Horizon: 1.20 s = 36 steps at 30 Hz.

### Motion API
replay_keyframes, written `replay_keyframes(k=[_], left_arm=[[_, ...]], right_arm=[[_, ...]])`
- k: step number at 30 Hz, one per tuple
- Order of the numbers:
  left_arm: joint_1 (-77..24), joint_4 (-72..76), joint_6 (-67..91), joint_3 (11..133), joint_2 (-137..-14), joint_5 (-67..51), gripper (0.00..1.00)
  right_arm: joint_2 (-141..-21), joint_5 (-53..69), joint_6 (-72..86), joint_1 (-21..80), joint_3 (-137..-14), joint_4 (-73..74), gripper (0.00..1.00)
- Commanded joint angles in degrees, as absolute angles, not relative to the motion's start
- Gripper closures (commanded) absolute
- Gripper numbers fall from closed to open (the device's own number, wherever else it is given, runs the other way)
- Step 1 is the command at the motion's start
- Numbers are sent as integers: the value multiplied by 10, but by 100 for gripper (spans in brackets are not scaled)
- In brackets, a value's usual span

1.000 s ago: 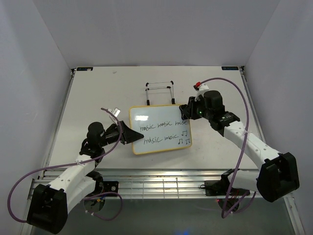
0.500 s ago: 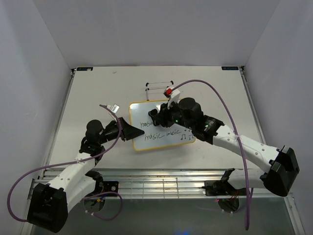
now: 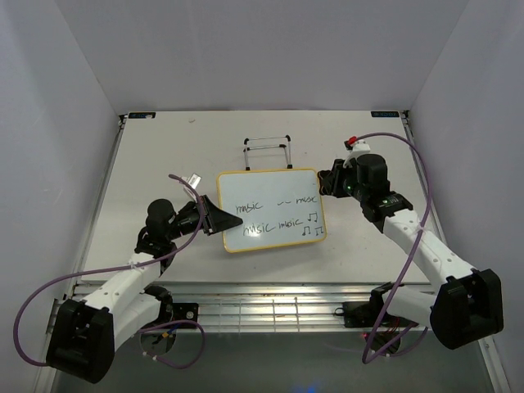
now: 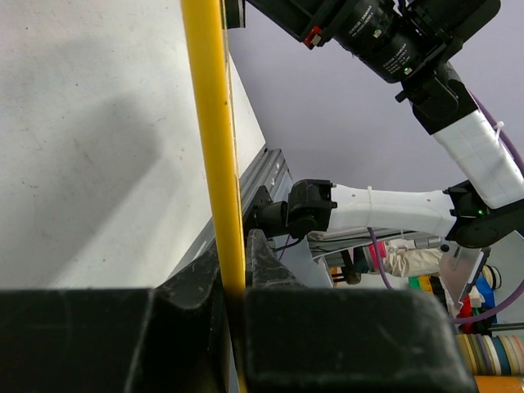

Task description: Erase the whiteboard

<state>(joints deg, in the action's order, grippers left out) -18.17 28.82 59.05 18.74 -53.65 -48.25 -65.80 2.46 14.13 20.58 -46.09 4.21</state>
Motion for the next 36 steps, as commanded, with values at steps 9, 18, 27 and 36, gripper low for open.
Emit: replay_keyframes(k=[9, 18, 27, 36], left_arm=[[-192, 461, 633, 224, -527, -537, 100], [-192, 463, 645, 226, -527, -533, 100], [-192, 469, 644, 224, -521, -555, 100], [-192, 469, 642, 216, -513, -560, 100]], right_arm=[[-633, 131, 85, 237, -453, 31, 82], [-666, 65, 81, 236, -481, 96, 82], [-713, 20, 74, 236, -558, 93, 82], [-779, 18, 62, 231, -613, 98, 82]])
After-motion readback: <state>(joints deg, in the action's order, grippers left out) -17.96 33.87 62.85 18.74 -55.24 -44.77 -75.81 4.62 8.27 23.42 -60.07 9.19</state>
